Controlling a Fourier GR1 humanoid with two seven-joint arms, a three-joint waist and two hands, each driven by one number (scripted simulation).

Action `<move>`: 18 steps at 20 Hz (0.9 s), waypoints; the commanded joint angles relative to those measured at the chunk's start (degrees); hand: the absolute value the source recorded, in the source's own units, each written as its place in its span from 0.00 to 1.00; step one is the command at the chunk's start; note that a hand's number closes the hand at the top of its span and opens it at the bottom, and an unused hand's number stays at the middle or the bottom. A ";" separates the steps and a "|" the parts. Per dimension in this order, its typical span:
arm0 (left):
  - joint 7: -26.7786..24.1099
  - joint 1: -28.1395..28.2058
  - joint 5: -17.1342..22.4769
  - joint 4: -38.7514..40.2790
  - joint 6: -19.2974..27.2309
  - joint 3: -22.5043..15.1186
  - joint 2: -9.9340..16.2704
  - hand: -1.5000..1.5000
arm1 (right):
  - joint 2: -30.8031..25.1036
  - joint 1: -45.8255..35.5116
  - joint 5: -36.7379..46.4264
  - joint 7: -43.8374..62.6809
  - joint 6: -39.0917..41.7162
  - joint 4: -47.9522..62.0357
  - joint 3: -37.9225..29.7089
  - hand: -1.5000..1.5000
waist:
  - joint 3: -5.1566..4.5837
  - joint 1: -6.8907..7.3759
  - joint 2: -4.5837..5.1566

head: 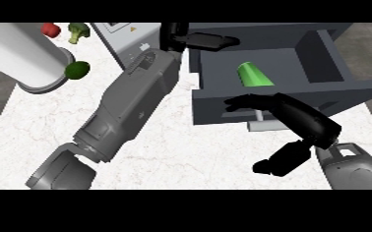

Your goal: Pick up the cup, place it into the drawer and close the drawer

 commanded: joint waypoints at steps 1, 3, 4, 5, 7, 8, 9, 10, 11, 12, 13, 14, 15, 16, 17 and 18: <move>-0.64 0.17 1.46 -1.18 0.29 1.24 0.00 0.00 | 0.44 0.91 10.26 -4.86 -4.64 9.19 2.35 0.00 | 0.03 2.72 -0.23; -0.92 4.45 0.84 -3.55 -3.22 0.57 1.18 0.00 | 2.33 -0.21 14.80 -6.07 -7.84 15.14 5.04 0.00 | 0.01 5.23 -0.55; -2.56 4.98 0.68 -2.03 -3.69 1.22 0.60 0.00 | 2.68 -1.28 15.23 -8.48 -7.75 18.80 5.23 0.00 | 0.01 4.14 -0.24; -2.64 5.44 1.10 -4.08 -4.78 1.42 1.35 0.00 | 2.73 -1.10 17.40 -11.74 -9.05 22.41 6.60 0.00 | 0.03 5.01 -0.31; -2.51 7.50 0.79 -6.11 -3.31 0.78 0.58 0.00 | 4.12 -3.83 21.17 -12.41 -10.66 28.03 9.07 0.00 | 0.03 5.94 -0.56; -2.79 9.41 0.64 -6.46 -4.58 0.77 1.78 0.00 | 3.38 -3.84 21.18 -16.04 -11.05 32.27 8.24 0.00 | 0.04 5.75 -0.49; -0.52 8.44 1.20 -8.14 -4.11 1.19 2.44 0.00 | 4.32 -8.27 21.25 -15.89 -11.30 37.27 6.66 1.00 | 0.05 6.53 -0.52; -1.95 9.70 0.38 -8.08 -3.06 0.77 2.16 0.00 | 5.50 -12.14 21.18 -14.74 -11.02 41.21 5.53 1.00 | 0.04 6.73 -0.39; -2.11 11.61 0.87 -9.77 -4.53 1.11 3.92 0.00 | 4.83 -9.59 22.94 -18.10 -14.03 44.02 6.04 1.00 | 0.07 7.36 -0.44; -2.23 11.99 0.99 -10.28 -4.74 1.18 3.30 0.00 | 6.32 -11.52 24.08 -20.12 -16.16 48.36 6.09 1.00 | 0.10 7.39 -0.24; -2.43 15.11 1.35 -11.17 -8.09 1.17 5.61 0.00 | 5.13 -14.07 22.39 -21.10 -15.96 50.13 2.99 1.00 | 0.09 8.03 -0.23; -0.99 14.63 1.26 -11.62 -8.03 0.82 5.87 0.00 | 6.00 -15.98 22.34 -22.08 -17.36 53.28 2.00 1.00 | 0.15 8.98 -0.03; 0.29 12.06 1.44 -12.23 -7.23 1.74 7.11 0.00 | 6.36 -17.81 22.96 -24.73 -18.23 56.89 1.83 1.00 | 0.16 8.26 0.09; 0.07 13.70 1.68 -12.55 -7.95 1.66 7.25 0.00 | 5.17 -20.43 21.14 -25.89 -18.01 57.21 -0.95 1.00 | 0.19 9.30 0.25; 0.55 14.71 1.23 -13.94 -7.49 0.50 5.99 0.00 | 6.39 -20.35 21.23 -27.01 -20.19 59.69 -1.47 1.00 | 0.24 9.98 0.17; 0.86 15.65 1.33 -14.34 -8.57 0.48 6.71 0.00 | 5.58 -23.65 20.23 -27.53 -18.78 61.77 -3.15 1.00 | 0.20 9.79 0.24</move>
